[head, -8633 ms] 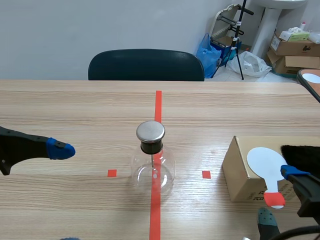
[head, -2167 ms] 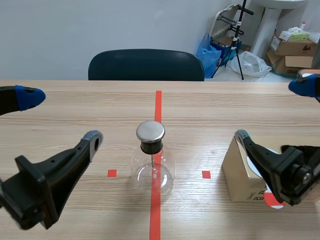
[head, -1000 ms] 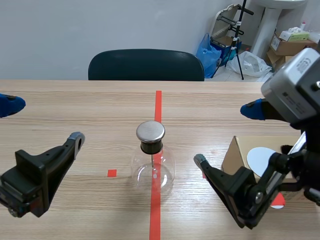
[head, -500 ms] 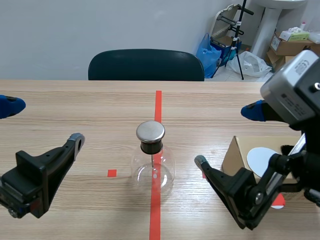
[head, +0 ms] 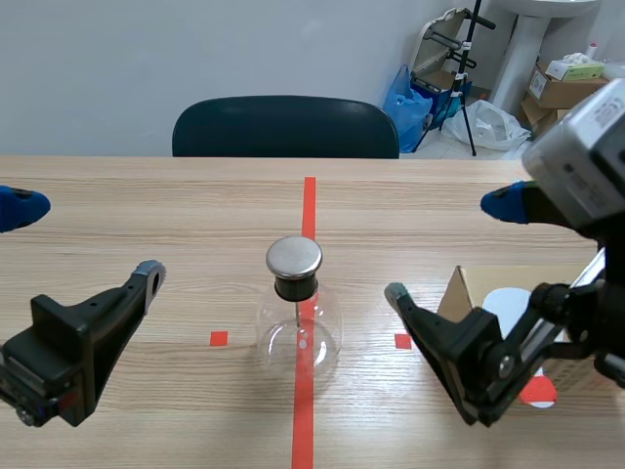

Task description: Do the electroscope experiment

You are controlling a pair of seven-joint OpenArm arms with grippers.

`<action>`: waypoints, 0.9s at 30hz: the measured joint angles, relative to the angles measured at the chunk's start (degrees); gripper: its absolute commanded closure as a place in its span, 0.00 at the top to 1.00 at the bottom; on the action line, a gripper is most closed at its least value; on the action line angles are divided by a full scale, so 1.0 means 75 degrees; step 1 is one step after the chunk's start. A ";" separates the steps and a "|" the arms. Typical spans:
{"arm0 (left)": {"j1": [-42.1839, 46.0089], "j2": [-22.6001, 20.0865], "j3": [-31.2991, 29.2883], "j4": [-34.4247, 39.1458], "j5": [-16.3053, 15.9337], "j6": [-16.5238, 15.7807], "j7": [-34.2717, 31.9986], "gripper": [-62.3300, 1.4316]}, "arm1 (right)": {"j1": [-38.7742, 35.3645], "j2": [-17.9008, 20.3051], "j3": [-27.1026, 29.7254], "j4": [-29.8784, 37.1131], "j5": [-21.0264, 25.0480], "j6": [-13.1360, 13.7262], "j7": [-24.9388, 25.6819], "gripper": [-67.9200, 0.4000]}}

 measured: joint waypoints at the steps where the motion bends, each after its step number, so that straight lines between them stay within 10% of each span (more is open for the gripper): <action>1: 0.0000 0.0000 0.0000 0.0000 0.0000 -0.0003 0.0000 1.00 | -0.0006 0.0000 0.0003 0.0000 0.0000 0.0009 -0.0003 1.00; 12: 0.0000 0.0000 0.0000 0.0000 0.0000 0.0000 0.0003 1.00 | -0.0510 0.0000 0.1107 0.0000 0.0606 0.0650 0.0006 1.00; 27: 0.0000 0.0000 0.0000 0.0000 0.0000 0.0000 0.0006 1.00 | -0.0868 -0.0003 0.1367 0.0000 0.0603 0.0632 0.0198 1.00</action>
